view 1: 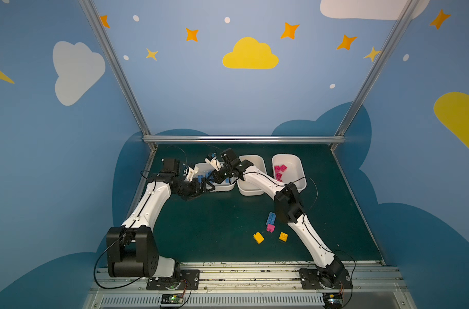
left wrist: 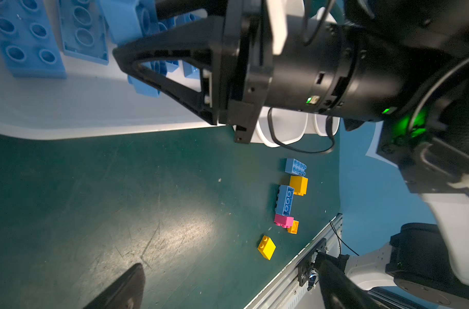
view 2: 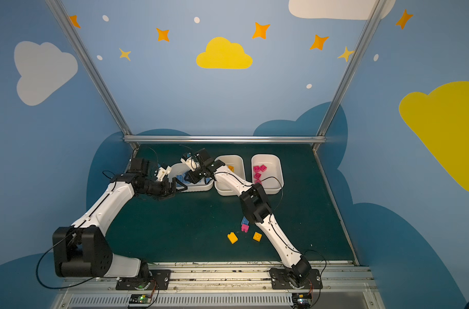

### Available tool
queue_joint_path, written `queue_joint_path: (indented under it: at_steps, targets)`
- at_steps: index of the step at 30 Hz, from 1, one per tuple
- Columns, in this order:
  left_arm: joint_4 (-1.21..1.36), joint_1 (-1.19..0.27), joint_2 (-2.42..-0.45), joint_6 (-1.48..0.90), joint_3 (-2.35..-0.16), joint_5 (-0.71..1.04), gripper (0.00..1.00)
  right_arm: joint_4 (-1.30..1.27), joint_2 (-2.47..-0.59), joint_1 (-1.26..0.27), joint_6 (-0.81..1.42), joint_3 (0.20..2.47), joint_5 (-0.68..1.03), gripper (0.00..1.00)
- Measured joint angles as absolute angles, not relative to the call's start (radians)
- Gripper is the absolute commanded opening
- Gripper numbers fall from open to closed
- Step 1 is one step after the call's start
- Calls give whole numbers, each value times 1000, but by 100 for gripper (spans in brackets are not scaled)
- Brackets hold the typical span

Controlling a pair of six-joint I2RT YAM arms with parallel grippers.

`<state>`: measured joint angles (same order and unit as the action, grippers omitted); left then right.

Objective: Sort the legos into containers by color
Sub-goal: 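Carry the blue brick into the nearest bin and open the right gripper, then move the right gripper to the pile and grasp a yellow 2x1 brick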

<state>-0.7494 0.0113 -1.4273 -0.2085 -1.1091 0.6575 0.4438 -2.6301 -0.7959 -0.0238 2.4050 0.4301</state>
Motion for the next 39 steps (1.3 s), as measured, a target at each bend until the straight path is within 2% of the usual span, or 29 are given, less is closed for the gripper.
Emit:
queue_joint_path:
  at_steps: [4,7,13,19,26,35,39]
  targets:
    - [-754,11,-1425,-208,-1109,657,100,441,-2630,-797,-25,2405,443,53]
    - [-756,11,-1425,-207,-1109,657,100,426,-2616,-796,-27,2378,455,58]
    - [-756,11,-1425,-206,-1109,661,100,397,-2464,-765,-27,2184,497,60]
    - [-754,11,-1425,-206,-1109,671,100,343,-2126,-704,-41,1852,522,63]
    - [-753,11,-1425,-207,-1109,685,100,366,-1769,-671,-7,1515,463,67]
    - [-740,8,-1432,-210,-1108,690,100,564,-1568,-701,293,1276,256,68]
    - [-733,4,-1446,-211,-1108,690,100,596,-1505,-797,369,1185,210,68]
